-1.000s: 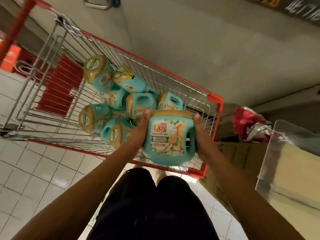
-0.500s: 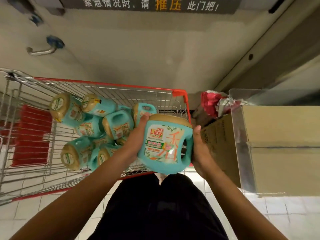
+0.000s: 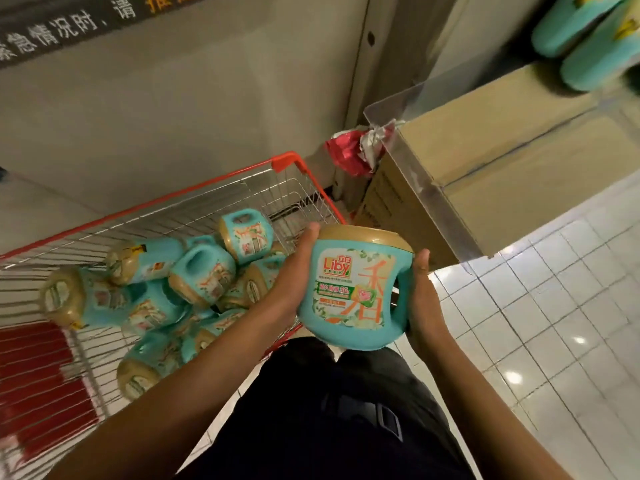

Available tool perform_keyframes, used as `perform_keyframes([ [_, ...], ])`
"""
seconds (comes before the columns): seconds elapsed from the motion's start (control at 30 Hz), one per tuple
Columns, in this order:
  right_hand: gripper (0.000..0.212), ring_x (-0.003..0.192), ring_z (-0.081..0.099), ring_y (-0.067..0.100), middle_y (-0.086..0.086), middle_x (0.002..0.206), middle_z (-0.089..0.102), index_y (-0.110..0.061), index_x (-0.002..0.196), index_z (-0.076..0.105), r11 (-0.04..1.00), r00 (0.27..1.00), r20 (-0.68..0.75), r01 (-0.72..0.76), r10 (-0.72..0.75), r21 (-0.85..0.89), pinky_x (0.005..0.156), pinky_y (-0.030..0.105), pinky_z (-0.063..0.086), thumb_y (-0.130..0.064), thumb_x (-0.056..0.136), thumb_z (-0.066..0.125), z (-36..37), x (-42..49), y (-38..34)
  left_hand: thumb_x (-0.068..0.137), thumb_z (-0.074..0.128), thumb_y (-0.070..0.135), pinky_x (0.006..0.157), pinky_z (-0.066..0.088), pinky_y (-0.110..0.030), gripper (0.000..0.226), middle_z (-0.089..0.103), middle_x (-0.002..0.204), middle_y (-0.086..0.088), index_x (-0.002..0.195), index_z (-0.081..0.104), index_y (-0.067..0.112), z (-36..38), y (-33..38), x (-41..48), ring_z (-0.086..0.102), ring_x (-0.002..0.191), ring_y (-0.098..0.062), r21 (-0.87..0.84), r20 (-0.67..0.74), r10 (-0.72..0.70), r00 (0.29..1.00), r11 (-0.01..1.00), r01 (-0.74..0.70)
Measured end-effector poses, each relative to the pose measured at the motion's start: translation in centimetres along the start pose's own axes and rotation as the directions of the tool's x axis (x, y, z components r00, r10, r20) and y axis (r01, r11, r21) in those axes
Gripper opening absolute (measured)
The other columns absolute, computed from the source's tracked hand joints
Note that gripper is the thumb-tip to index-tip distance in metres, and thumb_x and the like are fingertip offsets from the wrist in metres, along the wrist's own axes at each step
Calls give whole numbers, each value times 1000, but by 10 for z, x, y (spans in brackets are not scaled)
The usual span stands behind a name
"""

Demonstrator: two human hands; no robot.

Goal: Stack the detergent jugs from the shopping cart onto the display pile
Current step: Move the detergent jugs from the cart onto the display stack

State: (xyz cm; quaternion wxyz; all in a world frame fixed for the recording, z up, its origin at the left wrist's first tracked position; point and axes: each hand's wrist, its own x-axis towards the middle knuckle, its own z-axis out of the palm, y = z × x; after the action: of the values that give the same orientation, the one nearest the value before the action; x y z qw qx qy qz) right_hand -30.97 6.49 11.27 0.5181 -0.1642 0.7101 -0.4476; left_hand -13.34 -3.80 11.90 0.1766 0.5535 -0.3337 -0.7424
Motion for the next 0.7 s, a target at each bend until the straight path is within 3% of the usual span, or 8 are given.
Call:
perform_keyframes([
  [0.1, 85, 103, 78, 25, 5, 109, 80, -17, 113, 74, 998, 996, -92, -14, 20, 68, 92, 49, 63, -80, 95, 19, -28, -17, 11, 92, 39, 86, 87, 65, -50, 79, 81, 108, -15, 106, 83, 23, 28, -8, 3, 79, 100, -34, 88, 113, -62, 992, 995, 52],
  [0.17, 86, 103, 79, 24, 2, 110, 80, -19, 115, 75, 993, 988, -150, -28, 46, 118, 89, 46, 64, -82, 96, 19, -53, -26, 19, 89, 40, 88, 98, 59, -59, 82, 80, 112, -16, 110, 82, 21, 54, -12, 3, 78, 104, -37, 151, 173, -90, 981, 987, 64],
  [0.3, 77, 99, 79, 27, 2, 108, 81, -29, 107, 78, 979, 970, -234, -11, 60, 205, 84, 42, 67, -82, 98, 23, -104, -39, 30, 93, 37, 86, 102, 56, -63, 81, 79, 115, -15, 115, 80, 21, 112, -17, 7, 77, 108, -36, 273, 254, -107, 961, 961, 35],
  [0.47, 71, 103, 79, 25, -1, 111, 80, -39, 107, 78, 954, 944, -312, -6, 104, 299, 95, 55, 62, -78, 101, 20, -181, -48, 39, 89, 37, 90, 101, 58, -59, 84, 80, 114, -14, 115, 81, 23, 200, -24, 12, 77, 107, -35, 400, 328, -154, 932, 916, 11],
  [0.7, 80, 110, 75, 34, 10, 114, 78, -17, 120, 74, 929, 933, -331, -10, 141, 369, 100, 54, 60, -72, 103, 19, -302, -46, 41, 97, 28, 83, 100, 58, -52, 84, 79, 119, -13, 125, 77, 21, 325, -43, 21, 76, 111, -32, 466, 378, -198, 904, 885, -1],
])
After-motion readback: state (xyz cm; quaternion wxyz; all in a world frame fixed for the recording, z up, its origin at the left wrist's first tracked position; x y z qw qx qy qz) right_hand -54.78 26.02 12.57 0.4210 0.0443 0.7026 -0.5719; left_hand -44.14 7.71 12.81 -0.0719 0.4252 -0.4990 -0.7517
